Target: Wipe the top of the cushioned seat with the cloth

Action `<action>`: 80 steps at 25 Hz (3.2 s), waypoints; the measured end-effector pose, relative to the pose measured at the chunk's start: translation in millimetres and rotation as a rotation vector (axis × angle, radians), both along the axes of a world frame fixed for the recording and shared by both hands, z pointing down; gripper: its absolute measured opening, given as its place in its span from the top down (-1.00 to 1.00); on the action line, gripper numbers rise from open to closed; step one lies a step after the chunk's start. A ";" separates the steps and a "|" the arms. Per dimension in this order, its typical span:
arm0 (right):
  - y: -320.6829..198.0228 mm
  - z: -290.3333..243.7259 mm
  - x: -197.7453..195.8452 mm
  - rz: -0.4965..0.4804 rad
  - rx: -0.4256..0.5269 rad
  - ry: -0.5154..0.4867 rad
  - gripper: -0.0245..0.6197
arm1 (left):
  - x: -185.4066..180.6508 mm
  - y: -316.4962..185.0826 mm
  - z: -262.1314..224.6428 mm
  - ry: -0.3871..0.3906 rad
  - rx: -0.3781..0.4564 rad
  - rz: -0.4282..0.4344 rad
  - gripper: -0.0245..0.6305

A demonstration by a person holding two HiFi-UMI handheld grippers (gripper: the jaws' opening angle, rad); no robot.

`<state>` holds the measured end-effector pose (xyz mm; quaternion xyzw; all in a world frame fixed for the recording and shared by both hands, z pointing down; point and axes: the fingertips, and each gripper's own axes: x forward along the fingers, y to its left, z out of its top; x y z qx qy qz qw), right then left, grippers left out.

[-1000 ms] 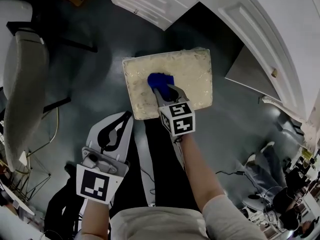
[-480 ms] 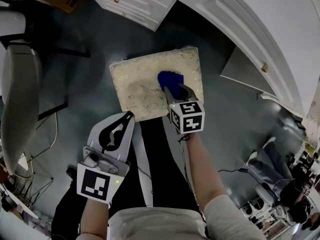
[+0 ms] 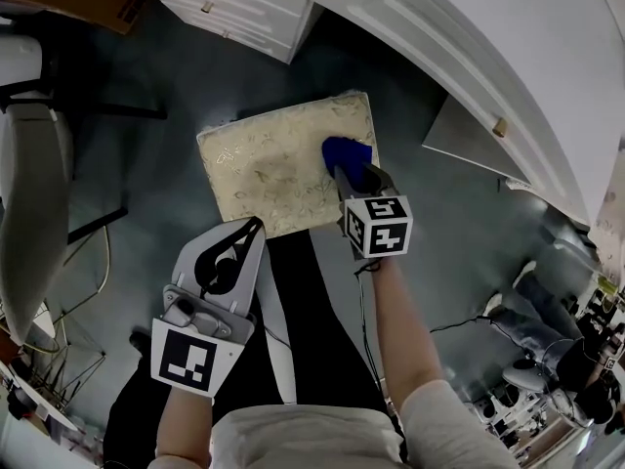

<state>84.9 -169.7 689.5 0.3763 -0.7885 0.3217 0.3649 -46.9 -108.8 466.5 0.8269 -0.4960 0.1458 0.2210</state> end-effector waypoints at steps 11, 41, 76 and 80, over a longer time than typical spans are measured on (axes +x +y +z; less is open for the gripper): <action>-12.4 2.0 36.8 0.013 -0.011 0.024 0.68 | 20.3 -7.0 -4.9 0.002 0.011 -0.004 0.93; 51.4 2.8 33.6 -0.023 0.012 0.080 0.68 | -5.2 104.4 -14.6 -0.038 0.013 -0.068 0.93; 181.8 2.6 -191.7 -0.375 -0.073 -0.052 0.68 | -103.1 175.9 -20.5 -0.052 0.022 -0.255 0.93; 194.7 5.1 -203.6 -0.420 -0.055 -0.027 0.68 | -112.1 189.2 -16.9 -0.056 0.013 -0.262 0.93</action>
